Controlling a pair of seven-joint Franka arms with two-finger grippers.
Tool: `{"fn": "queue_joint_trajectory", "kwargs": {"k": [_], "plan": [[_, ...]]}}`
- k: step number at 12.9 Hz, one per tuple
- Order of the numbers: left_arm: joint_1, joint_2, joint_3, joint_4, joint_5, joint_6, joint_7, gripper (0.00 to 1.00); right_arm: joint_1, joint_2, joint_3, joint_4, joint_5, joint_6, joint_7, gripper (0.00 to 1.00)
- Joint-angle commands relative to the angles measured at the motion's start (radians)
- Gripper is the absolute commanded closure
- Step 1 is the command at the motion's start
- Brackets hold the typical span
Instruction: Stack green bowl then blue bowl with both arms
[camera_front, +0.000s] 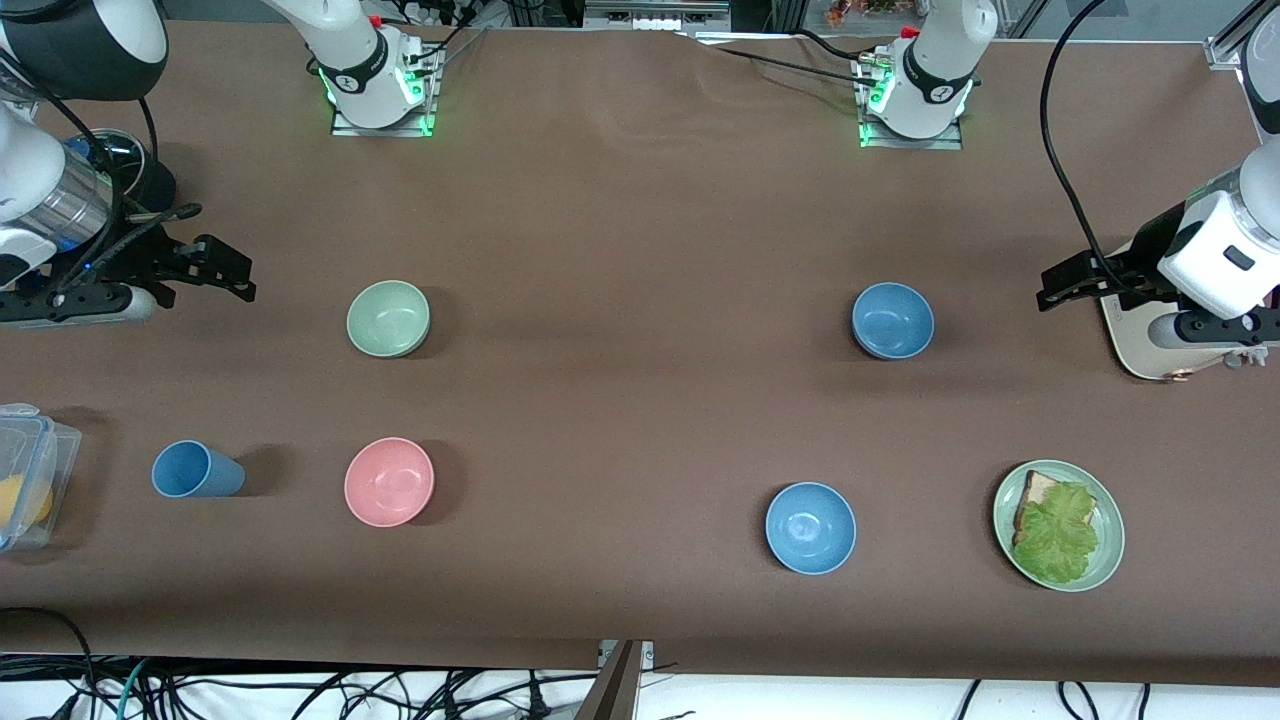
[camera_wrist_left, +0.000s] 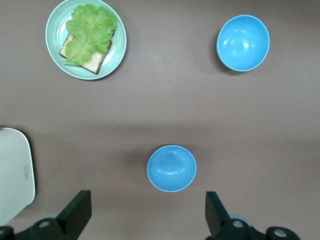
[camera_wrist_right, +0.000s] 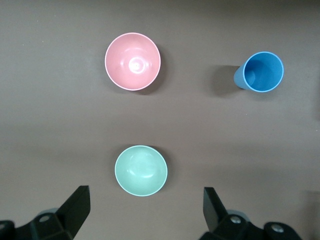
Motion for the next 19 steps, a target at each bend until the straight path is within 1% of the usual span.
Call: {"fn": "queue_joint_trajectory", "kwargs": {"k": [1,8,13,15,19], "plan": [[-0.003,0.015,-0.001,0.031,0.021,-0.008,0.015,0.00,0.004,-0.005,0.002,0.014,-0.014,-0.050,-0.005,0.00],[-0.003,0.015,-0.001,0.031,0.026,-0.008,0.015,0.00,0.001,-0.010,-0.003,0.018,-0.014,-0.079,-0.010,0.00],[-0.005,0.015,-0.001,0.031,0.026,-0.010,0.012,0.00,-0.005,0.000,-0.008,0.003,-0.014,-0.076,-0.008,0.00],[-0.003,0.015,-0.001,0.029,0.026,-0.010,0.012,0.00,-0.006,-0.008,-0.017,0.005,-0.013,-0.079,-0.008,0.00],[-0.006,0.015,-0.004,0.031,0.026,-0.010,0.012,0.00,-0.003,-0.020,-0.014,0.002,-0.013,-0.092,-0.007,0.00]]}}
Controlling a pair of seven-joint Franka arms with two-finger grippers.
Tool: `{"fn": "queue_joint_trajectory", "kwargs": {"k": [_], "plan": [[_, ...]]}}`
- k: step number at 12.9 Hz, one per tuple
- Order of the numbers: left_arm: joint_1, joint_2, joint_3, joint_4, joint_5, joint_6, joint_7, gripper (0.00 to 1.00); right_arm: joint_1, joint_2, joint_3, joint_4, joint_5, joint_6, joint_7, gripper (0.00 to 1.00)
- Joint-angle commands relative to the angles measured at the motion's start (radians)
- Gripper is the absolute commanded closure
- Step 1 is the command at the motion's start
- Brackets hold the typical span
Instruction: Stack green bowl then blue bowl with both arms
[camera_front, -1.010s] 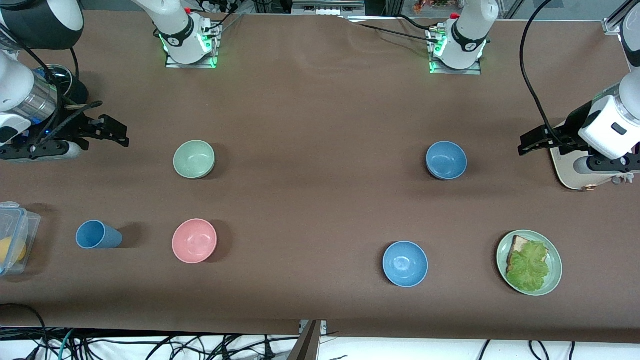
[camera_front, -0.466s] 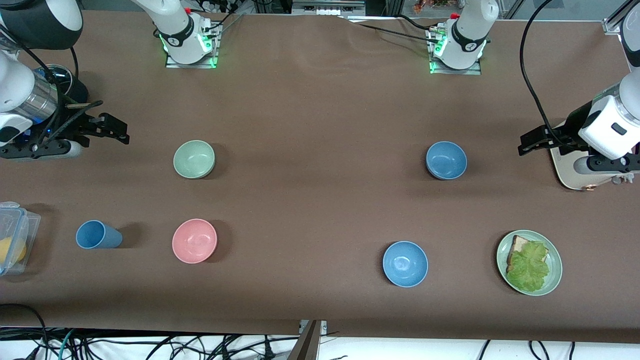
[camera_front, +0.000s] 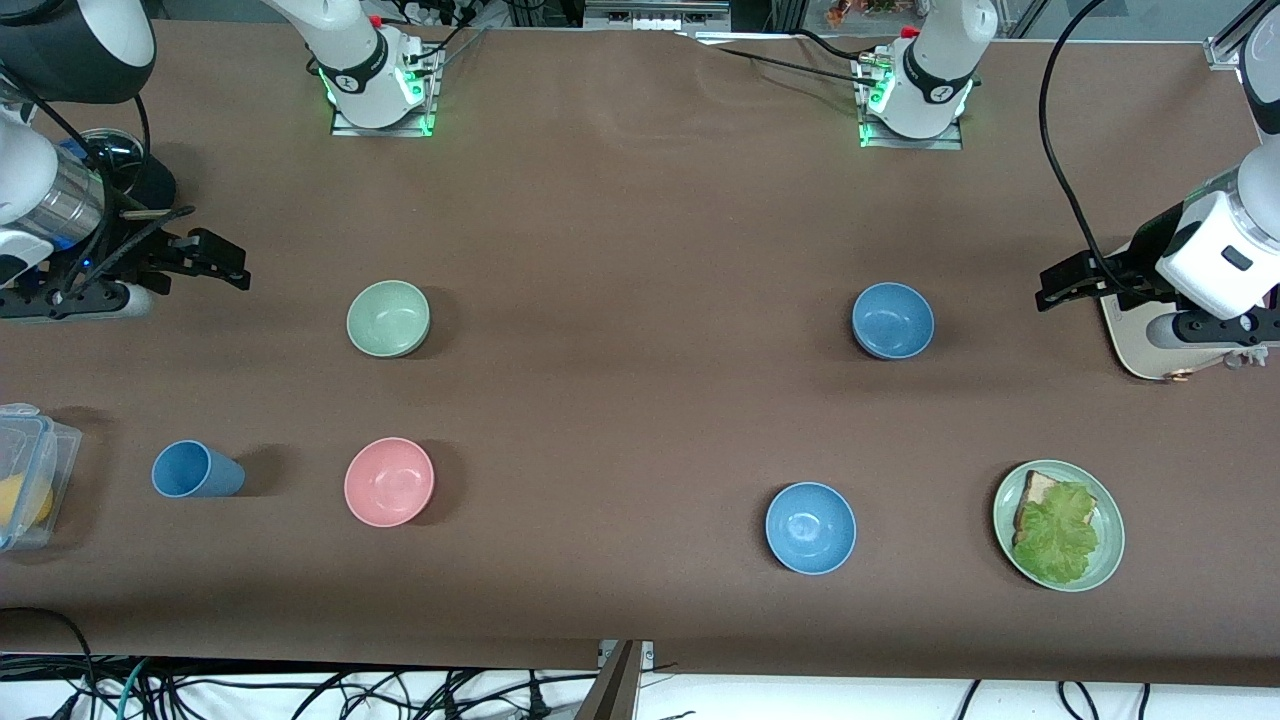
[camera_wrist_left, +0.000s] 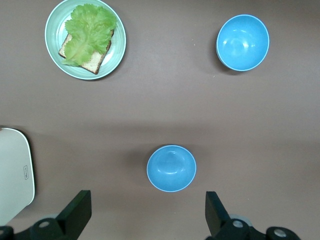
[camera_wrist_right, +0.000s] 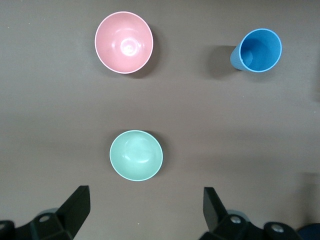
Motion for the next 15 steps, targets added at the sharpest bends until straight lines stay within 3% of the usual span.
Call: {"fn": "queue_joint_trajectory", "kwargs": {"k": [1,15], "plan": [[-0.005,0.014,-0.003,0.031,0.026,-0.010,0.012,0.00,-0.001,-0.019,0.005,-0.001,-0.009,-0.027,-0.006,0.00],[-0.002,0.014,-0.003,0.031,0.026,-0.010,0.012,0.00,0.004,-0.088,0.014,-0.036,-0.009,-0.040,-0.006,0.00]]}}
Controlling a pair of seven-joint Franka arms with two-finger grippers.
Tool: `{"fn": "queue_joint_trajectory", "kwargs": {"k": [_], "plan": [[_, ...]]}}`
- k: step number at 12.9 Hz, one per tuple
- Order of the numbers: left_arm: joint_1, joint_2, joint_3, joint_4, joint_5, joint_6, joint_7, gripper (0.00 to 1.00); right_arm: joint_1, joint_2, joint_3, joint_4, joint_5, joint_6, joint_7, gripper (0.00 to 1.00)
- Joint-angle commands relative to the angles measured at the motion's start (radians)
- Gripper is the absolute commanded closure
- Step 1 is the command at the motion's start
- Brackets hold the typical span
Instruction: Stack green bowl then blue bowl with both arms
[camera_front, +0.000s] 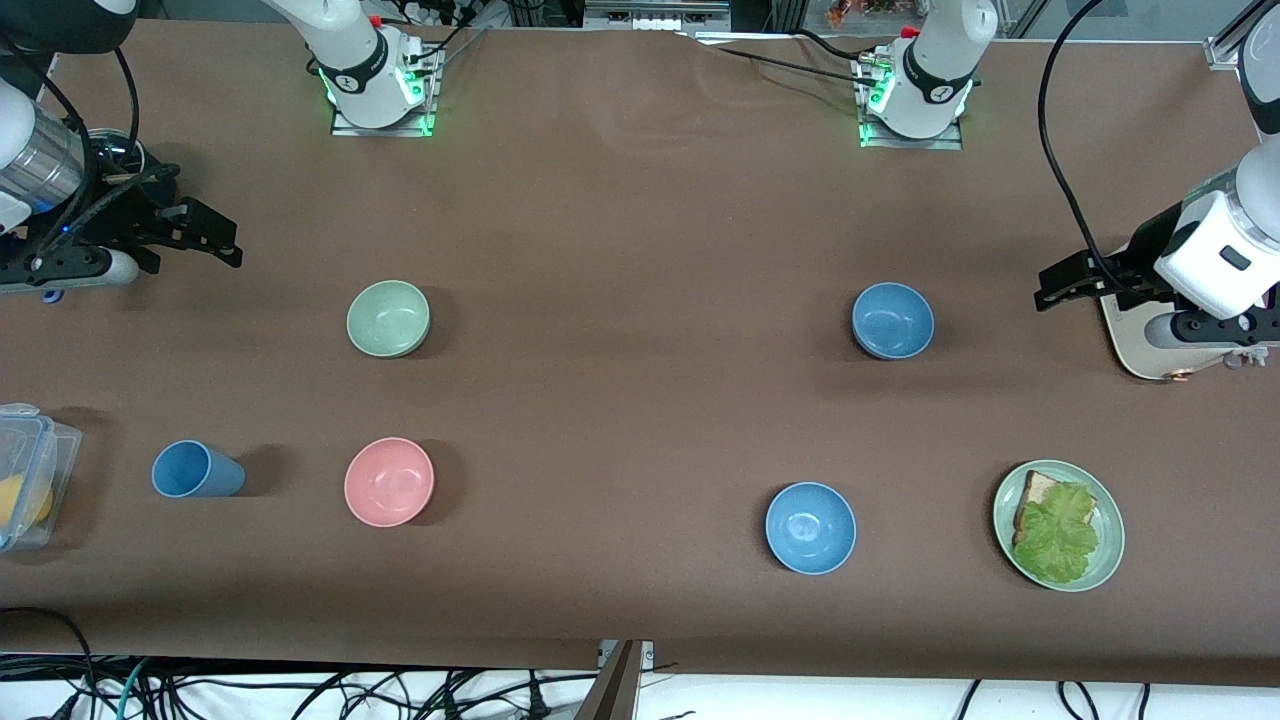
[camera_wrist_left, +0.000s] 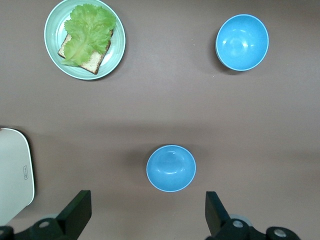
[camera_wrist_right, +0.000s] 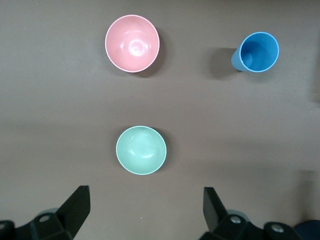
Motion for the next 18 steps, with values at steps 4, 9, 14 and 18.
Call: {"fn": "queue_joint_trajectory", "kwargs": {"k": [4,9,14,18], "plan": [[-0.003,0.014,-0.002,0.031,0.024,-0.010,0.012,0.00,-0.003,-0.073,0.019,-0.128,-0.009,0.058,-0.005,0.00],[-0.003,0.014,-0.002,0.031,0.024,-0.010,0.012,0.00,-0.014,-0.099,0.021,-0.367,-0.010,0.259,-0.008,0.00],[-0.003,0.014,-0.002,0.031,0.024,-0.010,0.012,0.00,-0.060,-0.061,0.018,-0.662,-0.010,0.639,-0.089,0.00],[-0.002,0.014,-0.002,0.031,0.024,-0.010,0.012,0.00,-0.060,0.049,0.039,-0.763,-0.009,0.875,-0.112,0.00]]}}
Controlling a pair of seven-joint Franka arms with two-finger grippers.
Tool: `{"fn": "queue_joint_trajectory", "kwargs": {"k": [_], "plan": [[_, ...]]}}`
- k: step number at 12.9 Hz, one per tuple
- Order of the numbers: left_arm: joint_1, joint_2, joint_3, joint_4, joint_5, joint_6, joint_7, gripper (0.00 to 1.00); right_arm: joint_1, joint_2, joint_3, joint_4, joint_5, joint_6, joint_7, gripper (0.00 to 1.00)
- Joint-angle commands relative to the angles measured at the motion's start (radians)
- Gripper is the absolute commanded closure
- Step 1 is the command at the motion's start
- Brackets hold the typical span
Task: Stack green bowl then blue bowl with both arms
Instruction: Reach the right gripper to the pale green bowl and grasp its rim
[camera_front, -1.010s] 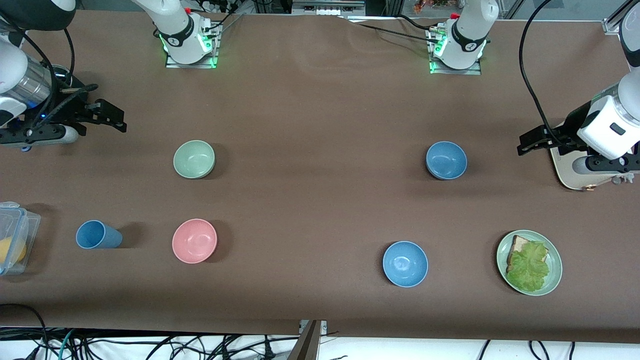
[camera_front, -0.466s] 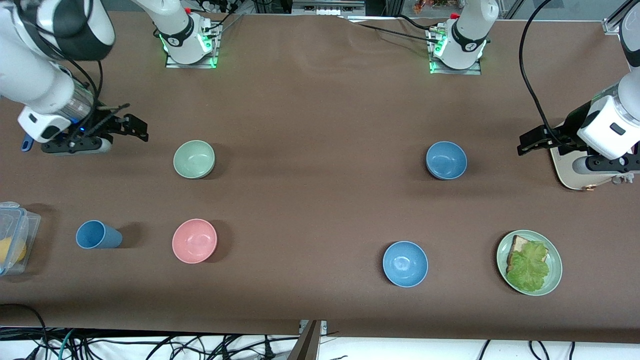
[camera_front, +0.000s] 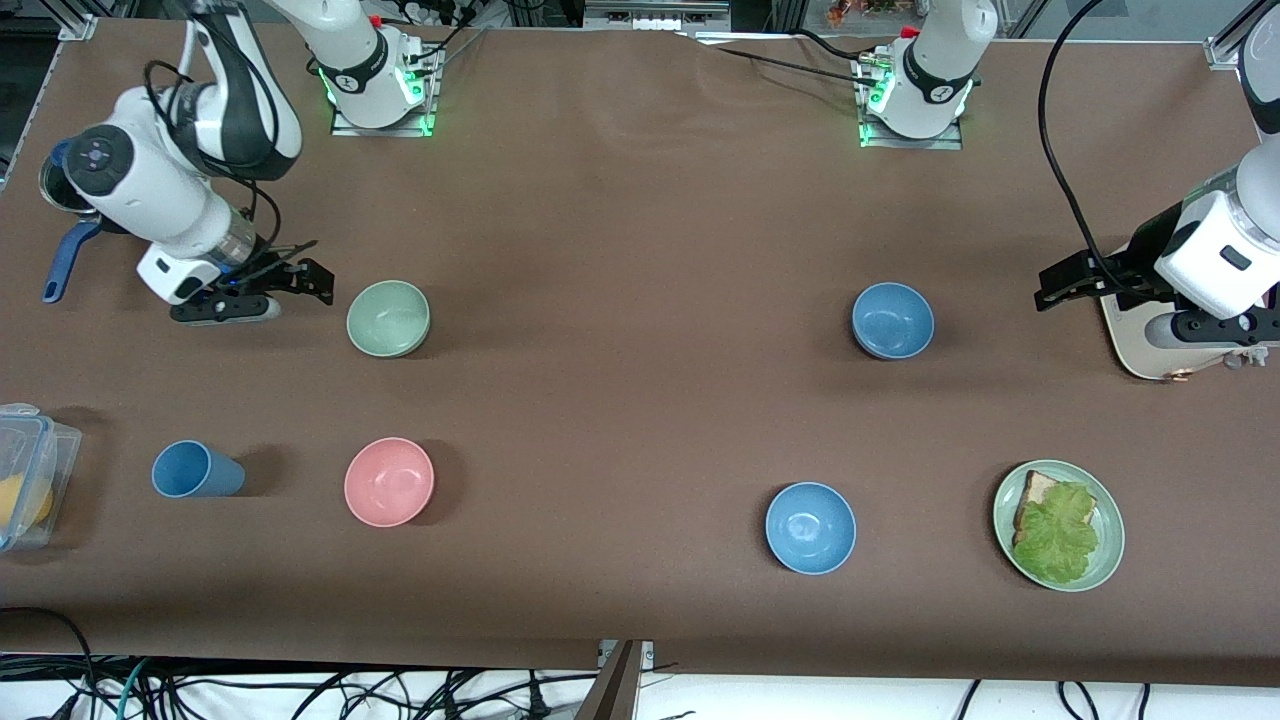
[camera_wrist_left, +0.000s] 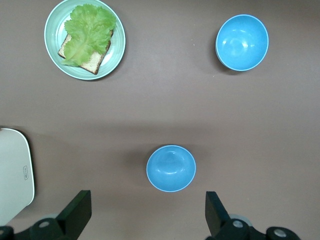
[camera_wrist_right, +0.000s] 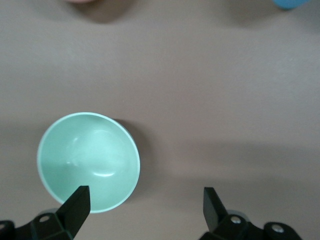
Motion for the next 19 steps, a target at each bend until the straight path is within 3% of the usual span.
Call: {"fn": "queue_joint_trajectory", "kwargs": {"k": [1,5,6,7,8,9,10,15,19], "plan": [[-0.002,0.014,-0.002,0.030,0.024,-0.010,0.015,0.00,-0.010,0.059,0.038,-0.067,-0.004,0.174,-0.027,0.00],[-0.002,0.014,-0.002,0.030,0.024,-0.010,0.012,0.00,-0.012,0.168,0.043,-0.072,0.002,0.277,-0.025,0.01],[-0.002,0.014,-0.002,0.030,0.024,-0.010,0.015,0.00,-0.016,0.187,0.044,-0.072,0.002,0.294,-0.025,0.06],[-0.002,0.014,-0.002,0.030,0.024,-0.010,0.015,0.00,-0.016,0.207,0.050,-0.071,0.010,0.305,-0.016,0.20],[-0.002,0.014,-0.002,0.030,0.024,-0.010,0.015,0.00,-0.016,0.215,0.075,-0.071,0.016,0.311,-0.001,0.52],[-0.002,0.014,-0.002,0.030,0.024,-0.010,0.015,0.00,-0.024,0.215,0.081,-0.071,0.016,0.303,0.018,0.91],[-0.002,0.014,-0.002,0.030,0.024,-0.010,0.012,0.00,-0.026,0.215,0.087,-0.068,0.016,0.282,0.044,1.00],[0.000,0.014,-0.002,0.030,0.024,-0.010,0.015,0.00,-0.026,0.186,0.168,-0.014,0.016,0.191,0.180,1.00],[0.000,0.014,-0.002,0.030,0.022,-0.010,0.015,0.00,-0.016,0.239,0.317,0.235,0.017,0.002,0.384,1.00]]}}
